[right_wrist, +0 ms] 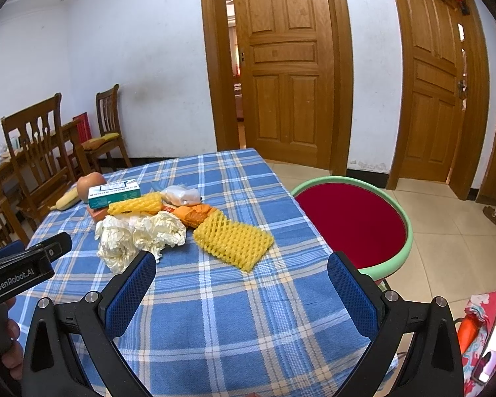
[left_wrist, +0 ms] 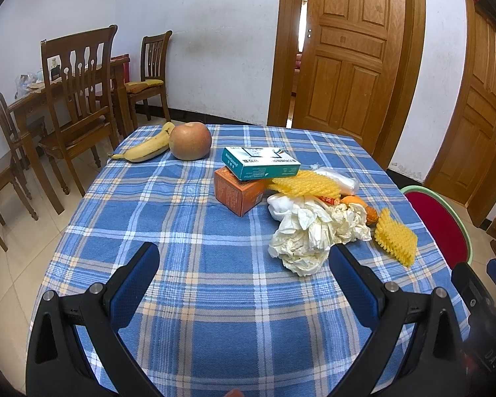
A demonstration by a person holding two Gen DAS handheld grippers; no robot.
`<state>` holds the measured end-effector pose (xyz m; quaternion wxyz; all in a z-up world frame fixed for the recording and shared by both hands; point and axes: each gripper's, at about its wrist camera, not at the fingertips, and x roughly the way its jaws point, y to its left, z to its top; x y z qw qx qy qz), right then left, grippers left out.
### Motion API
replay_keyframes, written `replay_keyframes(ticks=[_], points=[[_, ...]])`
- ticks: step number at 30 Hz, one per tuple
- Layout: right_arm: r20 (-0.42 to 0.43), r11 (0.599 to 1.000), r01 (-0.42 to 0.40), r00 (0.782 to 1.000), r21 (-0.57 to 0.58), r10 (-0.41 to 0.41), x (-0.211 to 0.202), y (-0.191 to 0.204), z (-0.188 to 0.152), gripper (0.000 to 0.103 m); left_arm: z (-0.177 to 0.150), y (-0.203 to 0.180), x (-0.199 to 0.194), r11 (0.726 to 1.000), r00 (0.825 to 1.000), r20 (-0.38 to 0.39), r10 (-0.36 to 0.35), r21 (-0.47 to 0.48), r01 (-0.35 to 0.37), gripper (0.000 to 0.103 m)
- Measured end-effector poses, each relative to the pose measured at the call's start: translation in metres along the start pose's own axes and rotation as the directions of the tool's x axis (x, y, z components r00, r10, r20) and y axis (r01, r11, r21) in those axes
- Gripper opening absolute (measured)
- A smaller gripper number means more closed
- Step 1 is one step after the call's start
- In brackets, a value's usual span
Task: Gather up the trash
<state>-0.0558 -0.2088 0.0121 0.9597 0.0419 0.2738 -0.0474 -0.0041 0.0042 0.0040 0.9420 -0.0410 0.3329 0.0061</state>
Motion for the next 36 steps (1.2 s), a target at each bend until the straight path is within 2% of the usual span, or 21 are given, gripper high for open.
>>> replay_keyframes(ticks=[17,26,31,36], points=[[-0.035,1.000,-0.008,0.999,-0.006,0.008,0.019,-0.002,0.002,0.103,0.006,0.003,0.019,0.999,0.999,-0.017,0.034,0.007,-0.034,0.101],[-0.066,0.999,-0.021,0.998,-0.025,0.020,0.043,-0.004,0.016,0.103,0.017,0.006,0.044,0.999,0.997,-0.058,0.051,0.018,-0.050,0.101],[-0.086,0.998,-0.026,0.996,-0.048,0.022,0.059,-0.004,0.025,0.103,0.018,-0.003,0.054,1.000,0.995,-0.096,0.021,0.025,-0.018,0.101],[-0.108,0.998,-0.023,0.994,-0.066,0.016,0.076,-0.008,0.029,0.103,0.016,-0.023,0.061,0.997,0.994,-0.110,-0.002,0.077,0.011,0.101]])
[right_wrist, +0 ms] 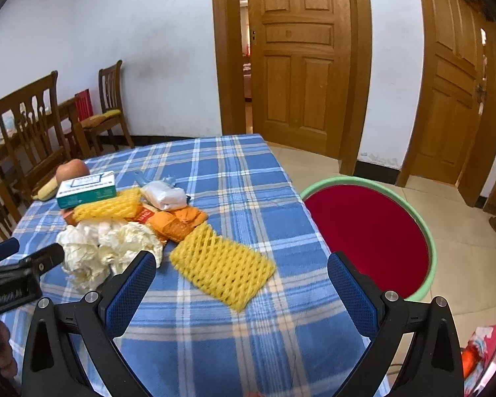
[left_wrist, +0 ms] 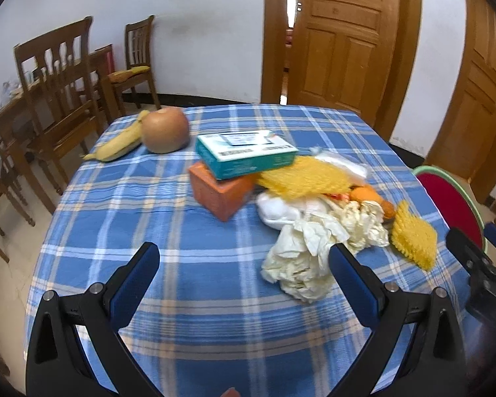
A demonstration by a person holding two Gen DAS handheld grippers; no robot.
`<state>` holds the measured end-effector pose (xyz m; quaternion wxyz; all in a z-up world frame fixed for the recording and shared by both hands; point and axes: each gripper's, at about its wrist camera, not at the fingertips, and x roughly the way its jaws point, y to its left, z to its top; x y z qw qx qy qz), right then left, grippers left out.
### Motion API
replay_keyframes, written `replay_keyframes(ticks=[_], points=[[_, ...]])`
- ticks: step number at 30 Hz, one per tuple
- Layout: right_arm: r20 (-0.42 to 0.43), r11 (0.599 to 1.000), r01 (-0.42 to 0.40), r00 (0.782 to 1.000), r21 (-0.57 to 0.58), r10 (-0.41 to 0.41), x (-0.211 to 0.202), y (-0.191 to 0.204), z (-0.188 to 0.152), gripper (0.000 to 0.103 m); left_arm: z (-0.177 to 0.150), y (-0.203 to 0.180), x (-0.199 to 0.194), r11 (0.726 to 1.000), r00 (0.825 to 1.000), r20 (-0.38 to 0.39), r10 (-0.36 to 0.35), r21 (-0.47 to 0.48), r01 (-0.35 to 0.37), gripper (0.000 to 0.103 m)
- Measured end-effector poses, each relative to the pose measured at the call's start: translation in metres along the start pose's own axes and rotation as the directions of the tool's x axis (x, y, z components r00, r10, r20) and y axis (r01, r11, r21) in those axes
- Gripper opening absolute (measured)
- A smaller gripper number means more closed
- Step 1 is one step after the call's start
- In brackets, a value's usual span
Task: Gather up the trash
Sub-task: 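Grasp crumpled white tissue with left gripper while right gripper grasps yellow foam net, then carry tissue and foam net over the red bucket with both grippers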
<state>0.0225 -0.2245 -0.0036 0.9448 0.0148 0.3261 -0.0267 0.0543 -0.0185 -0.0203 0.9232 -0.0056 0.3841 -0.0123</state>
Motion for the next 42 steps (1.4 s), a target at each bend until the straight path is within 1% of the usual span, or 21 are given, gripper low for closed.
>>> replay_keyframes(ticks=[1,6,8,9,11,12,13,14,16,18,20,22,23,24,25,26,27,28,30,33,42], points=[[-0.005,1.000,0.001,1.000,-0.003,-0.001,0.003,-0.001,0.000,0.103,0.000,-0.003,0.002,1.000,1.000,-0.003,-0.006,0.006,0.006,0.100],[-0.056,1.000,-0.016,0.998,0.006,0.017,0.021,-0.005,-0.001,0.103,0.002,-0.015,0.011,0.997,0.997,-0.030,-0.066,0.027,0.067,0.090],[-0.073,1.000,-0.025,0.997,0.009,0.026,0.027,-0.006,-0.004,0.101,0.001,-0.020,0.013,0.996,0.996,-0.037,-0.083,0.039,0.084,0.082],[-0.088,0.999,-0.029,0.996,0.013,0.030,0.030,-0.006,-0.005,0.098,0.001,-0.022,0.015,0.995,0.995,-0.043,-0.091,0.046,0.093,0.081],[-0.109,0.999,-0.043,0.993,0.023,0.045,0.035,-0.007,-0.007,0.095,-0.001,-0.026,0.018,0.990,0.991,-0.058,-0.123,0.055,0.127,0.071],[-0.118,0.998,-0.053,0.992,0.027,0.056,0.037,-0.006,-0.008,0.087,-0.001,-0.027,0.019,0.988,0.988,-0.065,-0.143,0.057,0.146,0.068],[-0.125,0.998,-0.060,0.990,0.028,0.063,0.039,-0.007,-0.009,0.082,-0.002,-0.028,0.019,0.986,0.986,-0.068,-0.154,0.058,0.158,0.062],[-0.136,0.997,-0.069,0.988,0.030,0.072,0.041,-0.007,-0.010,0.073,-0.003,-0.030,0.019,0.983,0.984,-0.070,-0.166,0.063,0.170,0.057],[-0.155,0.995,-0.090,0.983,0.041,0.095,0.045,-0.007,-0.013,0.064,-0.004,-0.032,0.017,0.980,0.981,-0.069,-0.183,0.072,0.188,0.049],[-0.170,0.994,-0.101,0.980,0.046,0.107,0.046,-0.006,-0.015,0.049,-0.005,-0.035,0.015,0.978,0.981,-0.063,-0.185,0.083,0.189,0.046],[-0.172,0.994,-0.102,0.979,0.041,0.107,0.047,-0.005,-0.018,0.044,-0.005,-0.034,0.012,0.977,0.980,-0.061,-0.188,0.086,0.193,0.043],[-0.168,0.994,-0.102,0.980,0.037,0.107,0.045,-0.004,-0.019,0.037,-0.006,-0.033,0.010,0.977,0.980,-0.058,-0.192,0.079,0.196,0.042],[-0.165,0.994,-0.106,0.980,0.040,0.111,0.044,-0.005,-0.019,0.033,-0.006,-0.032,0.009,0.977,0.979,-0.057,-0.195,0.073,0.198,0.041],[-0.162,0.993,-0.109,0.980,0.043,0.114,0.043,-0.006,-0.019,0.025,-0.006,-0.031,0.007,0.977,0.979,-0.055,-0.196,0.068,0.200,0.041],[-0.161,0.992,-0.114,0.980,0.046,0.120,0.042,-0.006,-0.019,0.022,-0.006,-0.030,0.005,0.977,0.979,-0.053,-0.198,0.065,0.201,0.039],[-0.160,0.992,-0.118,0.979,0.051,0.125,0.041,-0.006,-0.019,0.019,-0.006,-0.030,0.003,0.977,0.979,-0.051,-0.199,0.063,0.202,0.035],[-0.158,0.991,-0.120,0.979,0.053,0.127,0.039,-0.007,-0.020,0.016,-0.006,-0.029,0.001,0.977,0.979,-0.047,-0.200,0.060,0.202,0.026],[-0.154,0.991,-0.122,0.980,0.053,0.129,0.037,-0.007,-0.020,0.015,-0.006,-0.029,-0.001,0.977,0.978,-0.044,-0.202,0.059,0.204,0.024],[-0.139,0.990,-0.129,0.981,0.052,0.135,0.030,-0.007,-0.020,0.012,-0.005,-0.028,-0.005,0.976,0.977,-0.037,-0.210,0.052,0.211,0.024],[-0.116,0.990,-0.133,0.984,0.048,0.138,0.021,-0.006,-0.019,0.011,-0.006,-0.027,-0.012,0.977,0.979,-0.019,-0.204,0.056,0.205,0.024],[-0.034,0.990,-0.134,0.990,0.044,0.136,-0.015,-0.006,-0.013,0.011,-0.006,-0.021,-0.041,0.976,0.976,0.049,-0.214,0.058,0.211,0.023]])
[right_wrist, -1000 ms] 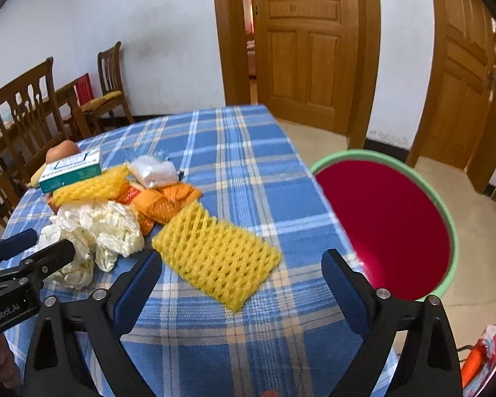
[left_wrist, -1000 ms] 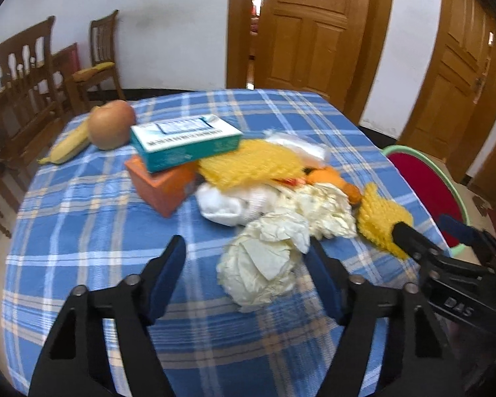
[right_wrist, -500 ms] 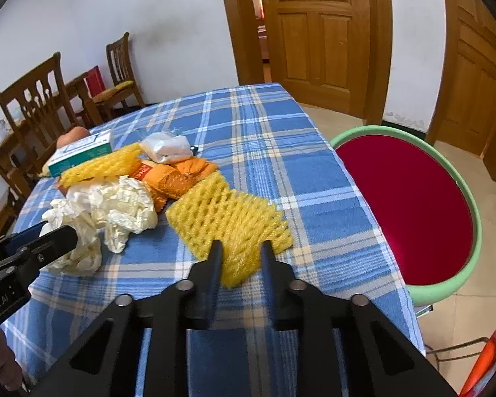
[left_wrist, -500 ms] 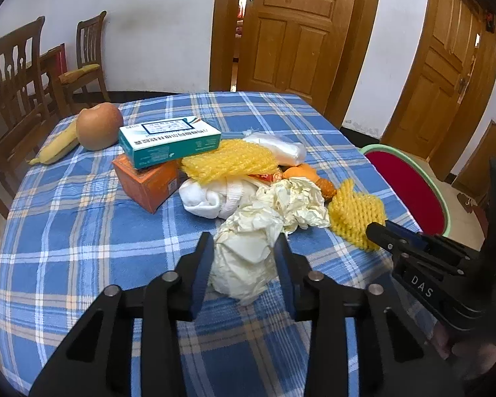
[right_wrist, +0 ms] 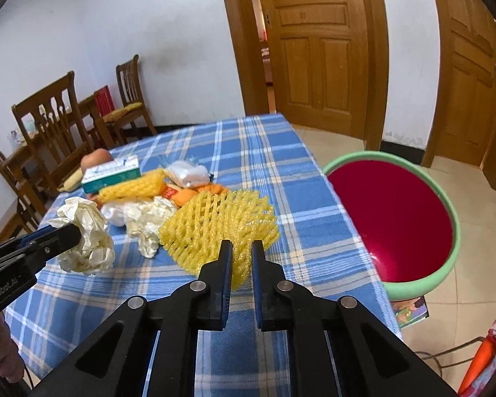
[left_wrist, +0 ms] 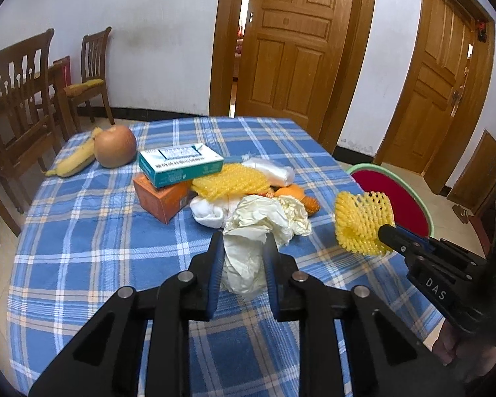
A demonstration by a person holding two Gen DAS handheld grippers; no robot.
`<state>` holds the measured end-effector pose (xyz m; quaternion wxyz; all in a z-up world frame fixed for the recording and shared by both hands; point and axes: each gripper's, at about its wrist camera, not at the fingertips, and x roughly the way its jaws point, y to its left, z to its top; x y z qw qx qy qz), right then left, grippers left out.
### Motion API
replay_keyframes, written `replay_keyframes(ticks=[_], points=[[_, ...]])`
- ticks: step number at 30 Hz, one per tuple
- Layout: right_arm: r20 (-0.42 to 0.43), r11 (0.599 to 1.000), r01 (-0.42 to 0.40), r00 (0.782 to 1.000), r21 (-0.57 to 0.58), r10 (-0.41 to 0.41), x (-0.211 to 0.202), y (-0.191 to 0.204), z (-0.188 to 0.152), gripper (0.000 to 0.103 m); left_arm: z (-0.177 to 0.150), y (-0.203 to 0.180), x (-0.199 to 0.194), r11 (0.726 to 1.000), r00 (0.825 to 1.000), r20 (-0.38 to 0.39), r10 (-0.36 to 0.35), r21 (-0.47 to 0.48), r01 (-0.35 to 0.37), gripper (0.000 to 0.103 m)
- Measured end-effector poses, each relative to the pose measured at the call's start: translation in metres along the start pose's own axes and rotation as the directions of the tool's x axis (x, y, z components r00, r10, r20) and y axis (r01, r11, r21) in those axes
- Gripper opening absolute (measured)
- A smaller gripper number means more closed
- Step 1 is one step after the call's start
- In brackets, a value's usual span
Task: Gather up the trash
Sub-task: 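Carry tissue and foam net over the red bucket with both grippers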
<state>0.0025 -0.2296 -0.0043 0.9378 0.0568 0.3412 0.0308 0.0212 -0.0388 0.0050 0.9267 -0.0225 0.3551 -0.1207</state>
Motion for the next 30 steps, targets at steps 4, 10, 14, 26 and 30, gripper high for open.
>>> replay_keyframes(ticks=[4,10,14,26,30], points=[[0.034,1.000,-0.004,0.999,-0.003,0.004,-0.014,0.001,0.002,0.011,0.003,0.000,-0.013,1.000,1.000,0.030,-0.006,0.001,0.006,0.023],[0.074,1.000,-0.002,0.997,-0.007,0.003,-0.030,0.001,0.007,0.011,0.008,-0.001,-0.031,0.999,0.997,0.067,-0.033,0.002,0.033,0.023],[0.097,1.000,0.007,0.995,0.000,-0.007,-0.038,-0.002,0.010,0.011,0.016,-0.008,-0.035,0.998,0.995,0.079,-0.053,0.019,0.051,0.023],[0.132,0.996,0.076,0.988,0.044,-0.081,-0.046,-0.034,0.024,0.011,0.048,-0.052,-0.011,0.990,0.991,0.059,-0.122,0.085,0.116,0.023],[0.131,0.991,0.107,0.985,0.081,-0.117,-0.043,-0.051,0.026,0.011,0.057,-0.072,0.003,0.985,0.990,0.047,-0.136,0.114,0.130,0.023]])
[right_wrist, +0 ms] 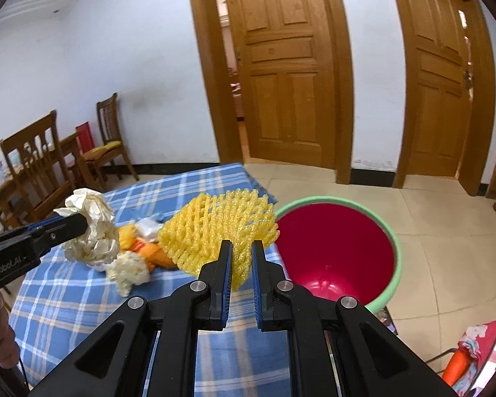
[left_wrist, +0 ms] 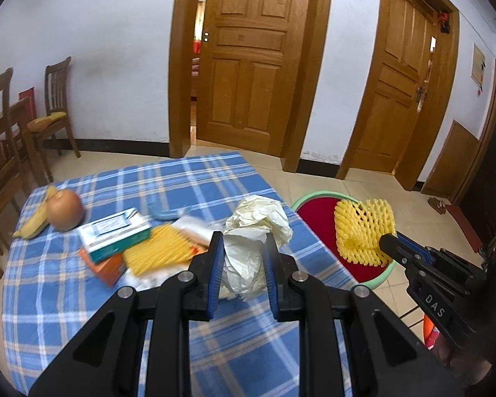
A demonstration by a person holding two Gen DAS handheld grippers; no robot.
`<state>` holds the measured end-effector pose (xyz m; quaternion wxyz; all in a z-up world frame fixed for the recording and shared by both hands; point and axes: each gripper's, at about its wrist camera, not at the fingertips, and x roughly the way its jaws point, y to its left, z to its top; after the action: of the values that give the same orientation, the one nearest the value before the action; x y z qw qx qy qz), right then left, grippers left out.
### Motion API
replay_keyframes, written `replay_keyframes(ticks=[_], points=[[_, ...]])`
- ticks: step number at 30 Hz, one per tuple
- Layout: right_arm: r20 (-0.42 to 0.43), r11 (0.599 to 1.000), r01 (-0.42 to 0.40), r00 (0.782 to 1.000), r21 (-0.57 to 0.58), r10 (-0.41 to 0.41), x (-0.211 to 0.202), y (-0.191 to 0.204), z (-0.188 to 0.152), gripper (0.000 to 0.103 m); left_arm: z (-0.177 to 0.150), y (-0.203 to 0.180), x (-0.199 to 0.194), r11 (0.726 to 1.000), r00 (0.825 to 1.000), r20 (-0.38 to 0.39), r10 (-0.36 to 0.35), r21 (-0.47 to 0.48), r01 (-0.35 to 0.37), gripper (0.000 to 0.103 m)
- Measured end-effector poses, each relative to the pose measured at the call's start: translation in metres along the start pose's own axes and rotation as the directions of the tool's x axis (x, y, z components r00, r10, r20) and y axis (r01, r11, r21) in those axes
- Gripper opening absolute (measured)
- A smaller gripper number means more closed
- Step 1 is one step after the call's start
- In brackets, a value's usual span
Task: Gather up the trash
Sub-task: 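Carry tissue and foam net over the red bucket with both grippers, then open both grippers to drop tissue and foam net into bucket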
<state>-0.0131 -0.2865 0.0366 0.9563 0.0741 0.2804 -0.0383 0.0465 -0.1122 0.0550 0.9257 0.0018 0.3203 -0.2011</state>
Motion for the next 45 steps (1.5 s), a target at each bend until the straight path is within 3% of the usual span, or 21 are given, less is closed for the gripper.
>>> replay_keyframes(ticks=[15,28,31,33,36,45], points=[[-0.067,0.983,0.100,0.994,0.151,-0.091,0.039,-0.077,0.002,0.012,0.021,-0.074,0.083,0.992,0.991,-0.100,-0.083,0.091,0.093,0.023],[-0.169,0.962,0.167,0.977,0.217,-0.131,0.081,-0.126,-0.008,0.015,0.020,-0.118,0.157,0.982,0.974,-0.204,-0.104,0.132,0.133,0.023],[-0.182,0.958,0.183,0.973,0.220,-0.144,0.085,-0.131,-0.010,0.021,0.018,-0.124,0.167,0.981,0.970,-0.219,-0.107,0.136,0.140,0.023],[-0.185,0.956,0.190,0.971,0.225,-0.150,0.087,-0.136,-0.011,0.033,0.017,-0.128,0.172,0.980,0.968,-0.226,-0.107,0.140,0.141,0.023],[-0.193,0.955,0.195,0.969,0.224,-0.152,0.088,-0.139,-0.012,0.038,0.016,-0.132,0.177,0.979,0.966,-0.236,-0.109,0.145,0.146,0.023],[-0.196,0.955,0.198,0.968,0.220,-0.156,0.086,-0.144,-0.013,0.040,0.015,-0.138,0.187,0.980,0.961,-0.258,-0.102,0.143,0.142,0.024]])
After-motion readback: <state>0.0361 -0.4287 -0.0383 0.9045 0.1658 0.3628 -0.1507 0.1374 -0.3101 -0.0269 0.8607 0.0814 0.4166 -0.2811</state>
